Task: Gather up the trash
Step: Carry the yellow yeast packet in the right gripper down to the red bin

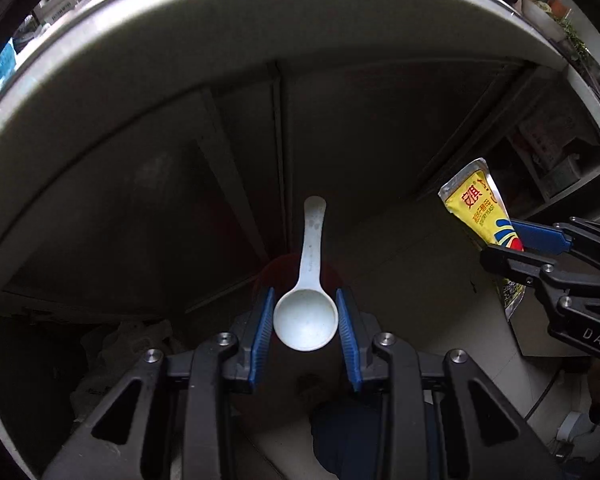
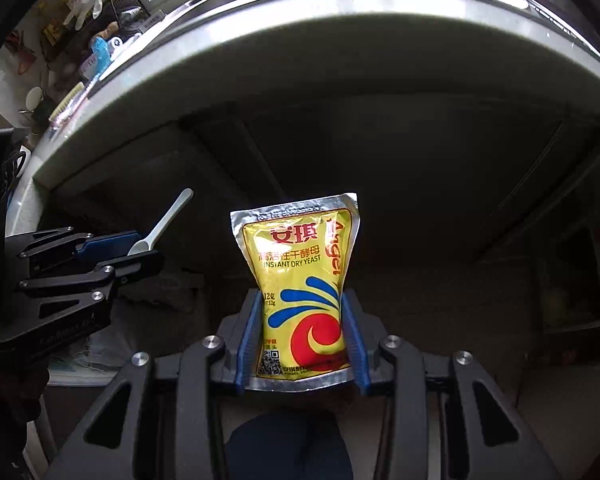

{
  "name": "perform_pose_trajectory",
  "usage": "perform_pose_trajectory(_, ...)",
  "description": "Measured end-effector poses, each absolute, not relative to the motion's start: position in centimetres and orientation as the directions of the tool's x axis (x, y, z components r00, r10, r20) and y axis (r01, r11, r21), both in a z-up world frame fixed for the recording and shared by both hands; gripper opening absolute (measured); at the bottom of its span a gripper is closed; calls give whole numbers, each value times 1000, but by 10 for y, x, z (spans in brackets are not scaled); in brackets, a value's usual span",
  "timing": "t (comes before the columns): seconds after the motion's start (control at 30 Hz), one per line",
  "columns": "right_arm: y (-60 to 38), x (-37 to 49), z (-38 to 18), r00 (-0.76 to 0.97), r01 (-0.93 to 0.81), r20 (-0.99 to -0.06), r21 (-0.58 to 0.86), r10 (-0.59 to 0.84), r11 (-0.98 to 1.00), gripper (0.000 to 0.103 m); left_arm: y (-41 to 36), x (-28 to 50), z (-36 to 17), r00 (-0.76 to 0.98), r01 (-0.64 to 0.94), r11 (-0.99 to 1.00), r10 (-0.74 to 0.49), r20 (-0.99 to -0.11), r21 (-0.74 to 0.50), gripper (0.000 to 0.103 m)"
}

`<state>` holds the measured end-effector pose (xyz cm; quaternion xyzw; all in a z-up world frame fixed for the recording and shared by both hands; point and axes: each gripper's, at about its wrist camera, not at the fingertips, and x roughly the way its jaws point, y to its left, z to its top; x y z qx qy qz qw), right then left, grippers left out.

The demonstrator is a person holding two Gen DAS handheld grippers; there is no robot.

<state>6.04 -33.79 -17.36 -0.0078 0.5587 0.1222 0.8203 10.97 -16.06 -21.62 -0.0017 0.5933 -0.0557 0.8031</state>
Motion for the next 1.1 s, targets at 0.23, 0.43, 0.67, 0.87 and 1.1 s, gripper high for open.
perform_pose_trajectory(0.23,-351,76,-237,320,-205,-931,113,176,972,37,-171,119,-295,244,72,993,-107,-964,-92,29)
perform_pose_trajectory(0.43,-353,87,-270,300,-199,-939,111,168,974,37,-179,127,-334,244,76,994,-91,-966,-75,42)
perform_pose_trajectory(0.67,-358,88,-274,268,-215,-948,112,169,970,37,-174,128,-331,241,68,996,-68,-968,-53,83)
perform_pose_trajectory(0.87,-346,95,-265,252,-242,-950,121,183,963,37,-164,131,-316,233,44,998,-51,-971,-42,86)
perform_pose_trajectory(1.1,-326,99,-275,234,-326,-951,120,204,938,37,-140,114,-314,245,-4,1000,-1,-969,-2,94)
